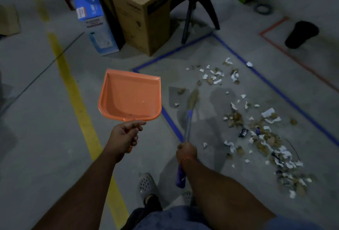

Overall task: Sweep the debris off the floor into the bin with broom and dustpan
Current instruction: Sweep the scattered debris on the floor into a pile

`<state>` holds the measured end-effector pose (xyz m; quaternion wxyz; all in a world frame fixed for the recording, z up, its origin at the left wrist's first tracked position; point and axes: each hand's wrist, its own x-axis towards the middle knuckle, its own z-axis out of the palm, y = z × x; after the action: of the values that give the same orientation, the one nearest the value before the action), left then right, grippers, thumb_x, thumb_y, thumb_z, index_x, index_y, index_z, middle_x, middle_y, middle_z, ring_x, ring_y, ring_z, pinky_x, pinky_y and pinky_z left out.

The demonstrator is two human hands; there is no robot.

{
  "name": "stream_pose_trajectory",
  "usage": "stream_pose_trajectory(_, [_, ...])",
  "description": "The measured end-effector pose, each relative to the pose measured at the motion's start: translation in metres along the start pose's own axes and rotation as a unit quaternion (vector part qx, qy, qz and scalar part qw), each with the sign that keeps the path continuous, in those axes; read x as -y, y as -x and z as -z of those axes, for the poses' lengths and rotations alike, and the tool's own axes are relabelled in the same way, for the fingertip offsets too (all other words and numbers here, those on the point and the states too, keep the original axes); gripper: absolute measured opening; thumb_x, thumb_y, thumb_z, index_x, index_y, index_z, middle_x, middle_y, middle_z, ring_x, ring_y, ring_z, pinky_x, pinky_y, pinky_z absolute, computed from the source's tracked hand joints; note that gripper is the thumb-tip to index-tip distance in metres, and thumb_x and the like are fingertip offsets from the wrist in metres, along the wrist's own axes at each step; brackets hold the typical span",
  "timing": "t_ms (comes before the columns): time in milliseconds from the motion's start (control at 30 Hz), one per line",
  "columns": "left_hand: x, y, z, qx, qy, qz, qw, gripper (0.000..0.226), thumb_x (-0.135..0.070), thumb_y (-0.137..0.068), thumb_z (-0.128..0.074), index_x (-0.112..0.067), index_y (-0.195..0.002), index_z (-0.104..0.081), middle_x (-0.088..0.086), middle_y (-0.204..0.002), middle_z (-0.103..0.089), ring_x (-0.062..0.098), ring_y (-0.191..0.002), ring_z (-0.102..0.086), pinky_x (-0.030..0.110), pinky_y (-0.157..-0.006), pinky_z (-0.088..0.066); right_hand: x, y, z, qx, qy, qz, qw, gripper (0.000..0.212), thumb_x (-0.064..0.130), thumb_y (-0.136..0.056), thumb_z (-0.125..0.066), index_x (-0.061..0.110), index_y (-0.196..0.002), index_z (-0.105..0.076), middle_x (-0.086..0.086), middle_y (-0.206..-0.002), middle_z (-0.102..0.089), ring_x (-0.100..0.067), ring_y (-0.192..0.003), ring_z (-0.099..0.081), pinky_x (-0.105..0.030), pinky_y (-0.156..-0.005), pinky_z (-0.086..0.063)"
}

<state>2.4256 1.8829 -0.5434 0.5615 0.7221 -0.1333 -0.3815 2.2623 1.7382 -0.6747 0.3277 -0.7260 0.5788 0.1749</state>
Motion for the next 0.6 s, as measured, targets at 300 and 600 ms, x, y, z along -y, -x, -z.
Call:
stream_pose_trajectory(300, [-0.025, -0.058, 0.065, 0.063, -0.015, -0.011, 0.998, 0.032, 0.009, -0.1, -0.044, -0.003, -0.108, -0.072, 0.005, -0.071, -0.052, 0.014, -0.048, -0.036, 0.024, -0.043, -0.031, 0.065, -0.009, -0.035, 0.035, -0.142, -0.051, 0.988, 0.013, 0.026, -0.085, -0.065, 0.014, -0.082, -0.061, -0.006, -0.098, -0.068, -0.03, -0.092, -0.069, -0.037, -0.08, -0.059])
stream_pose_trajectory(600, [-0.025, -0.115, 0.091, 0.089, -0.024, 0.0, 0.996, 0.034, 0.009, -0.099, -0.045, -0.007, -0.108, -0.074, 0.011, -0.088, -0.055, 0.014, -0.052, -0.041, 0.025, -0.046, -0.033, 0.101, -0.024, -0.008, -0.076, -0.069, -0.133, 0.986, 0.037, 0.03, -0.097, -0.046, 0.011, -0.125, -0.061, -0.004, -0.128, -0.061, -0.02, -0.118, -0.06, -0.028, -0.088, -0.051])
